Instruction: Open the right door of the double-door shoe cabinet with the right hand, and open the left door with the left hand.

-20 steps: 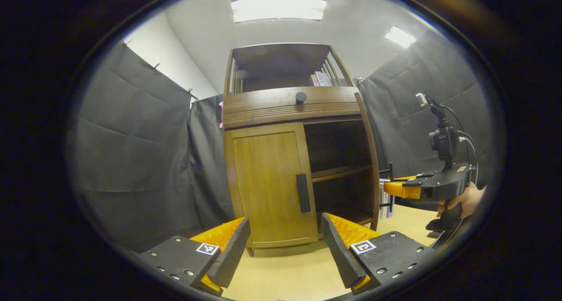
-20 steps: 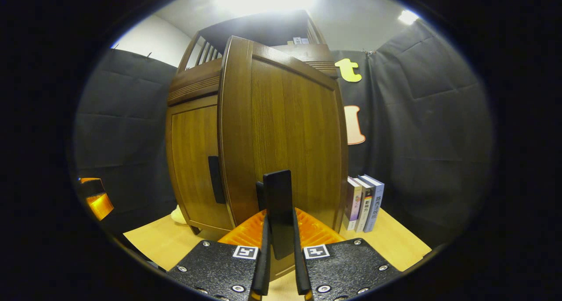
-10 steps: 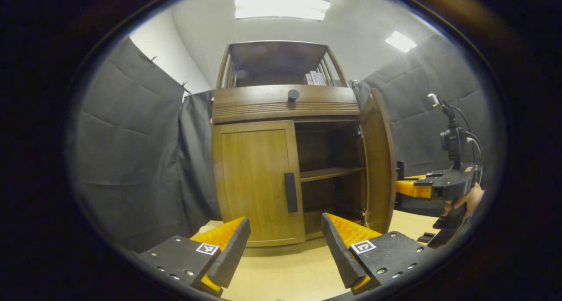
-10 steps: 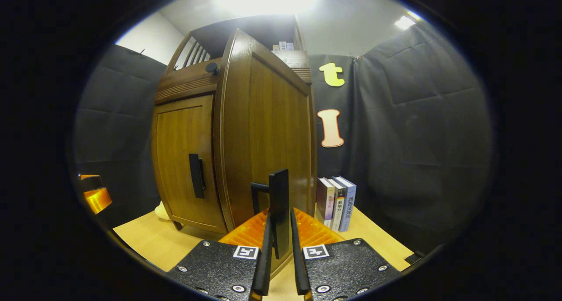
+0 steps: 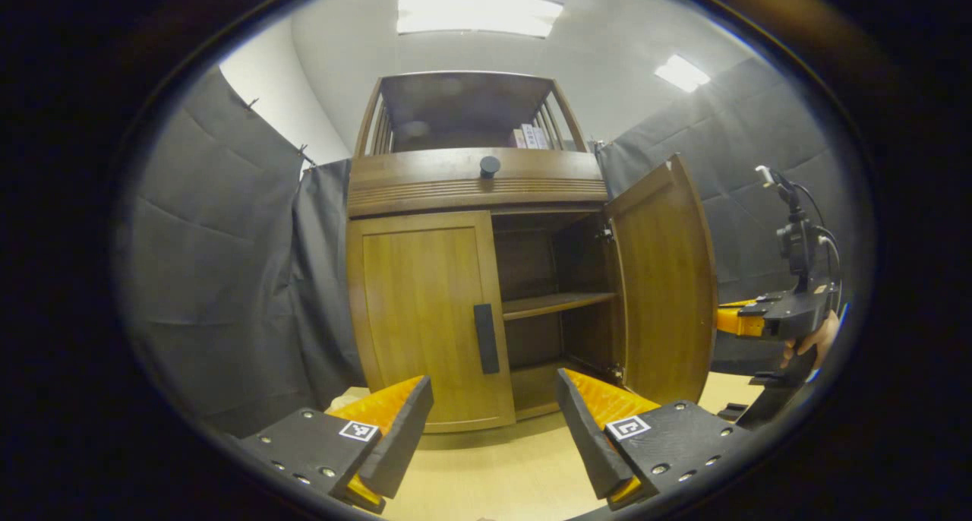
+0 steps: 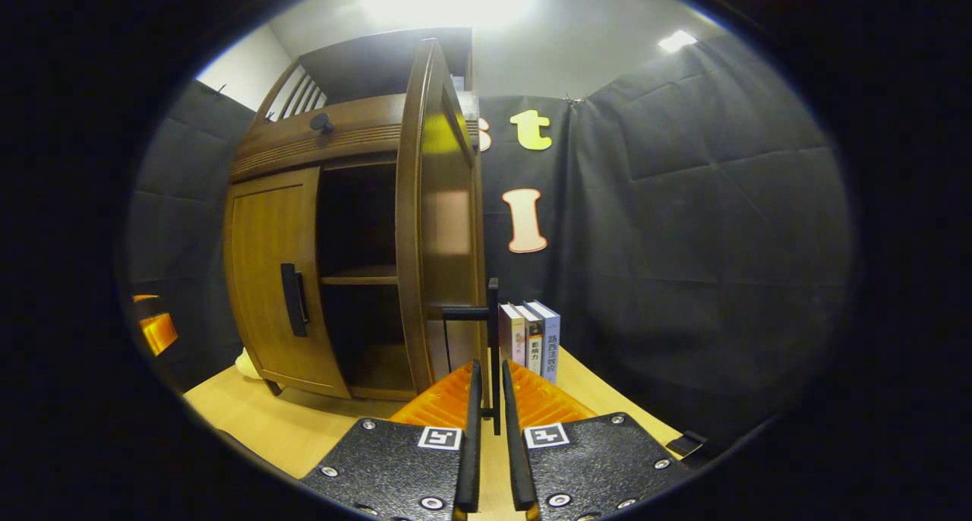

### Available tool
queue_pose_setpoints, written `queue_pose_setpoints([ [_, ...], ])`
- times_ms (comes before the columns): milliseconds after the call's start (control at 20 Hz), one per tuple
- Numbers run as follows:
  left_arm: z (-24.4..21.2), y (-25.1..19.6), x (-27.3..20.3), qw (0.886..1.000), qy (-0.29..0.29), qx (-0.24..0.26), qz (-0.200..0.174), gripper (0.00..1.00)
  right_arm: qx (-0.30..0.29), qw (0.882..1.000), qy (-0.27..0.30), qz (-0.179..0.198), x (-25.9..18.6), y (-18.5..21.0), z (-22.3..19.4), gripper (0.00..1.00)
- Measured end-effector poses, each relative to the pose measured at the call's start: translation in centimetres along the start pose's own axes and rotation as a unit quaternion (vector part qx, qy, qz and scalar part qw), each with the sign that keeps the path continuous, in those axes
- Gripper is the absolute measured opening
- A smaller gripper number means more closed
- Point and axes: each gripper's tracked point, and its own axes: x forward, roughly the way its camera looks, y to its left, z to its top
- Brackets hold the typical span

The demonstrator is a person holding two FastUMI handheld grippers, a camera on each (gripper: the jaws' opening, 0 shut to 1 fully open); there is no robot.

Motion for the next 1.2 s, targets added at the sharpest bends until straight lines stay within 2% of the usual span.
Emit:
queue_pose_setpoints([
  [50,0.0,-0.1,0.9,1.0,-0.001,-0.002,-0.003,0.92,0.001,1.0,-0.001,-0.009,-0.3,-0.8,0.1,0.09],
  [100,-0.1,0.2,1.6,1.0,-0.001,-0.002,-0.005,0.92,0.003,1.0,-0.003,-0.018,-0.6,-1.5,0.1,0.16],
  [300,0.0,0.5,4.8,1.0,-0.004,0.003,-0.012,0.92,0.013,0.998,-0.005,-0.058,-1.5,-4.7,-0.1,0.16],
  [350,0.0,0.3,5.4,1.0,-0.005,0.001,-0.013,0.92,0.022,0.998,-0.003,-0.06,-1.7,-5.3,-0.1,0.16],
  [400,0.2,0.2,6.1,1.0,-0.006,-0.003,-0.014,0.92,0.036,0.998,-0.001,-0.053,-1.8,-5.3,0.0,0.09],
  [450,0.1,0.2,6.9,1.0,-0.007,-0.005,-0.013,0.92,0.043,0.998,-0.001,-0.054,-2.3,-5.4,0.0,0.17],
  [500,0.1,0.2,7.7,1.0,-0.007,-0.007,-0.012,0.99,0.044,0.998,-0.006,-0.052,-2.9,-5.3,-0.1,0.17],
  [600,0.4,0.5,9.4,1.0,-0.004,-0.014,-0.011,0.99,0.055,0.998,-0.015,-0.031,-4.2,-4.5,-0.1,0.19],
  [850,1.0,1.2,13.7,1.0,-0.005,-0.016,-0.005,0.99,0.055,0.998,-0.029,-0.001,-7.6,-2.6,-0.8,0.95],
  [1000,-0.1,1.3,16.4,1.0,0.003,-0.015,-0.002,0.99,0.061,0.998,-0.014,0.014,-7.6,-1.5,-1.5,0.95],
  [1200,-1.7,2.4,21.1,1.0,0.015,-0.009,0.011,0.99,0.064,0.998,-0.011,0.011,-7.9,-1.2,-1.9,0.95],
])
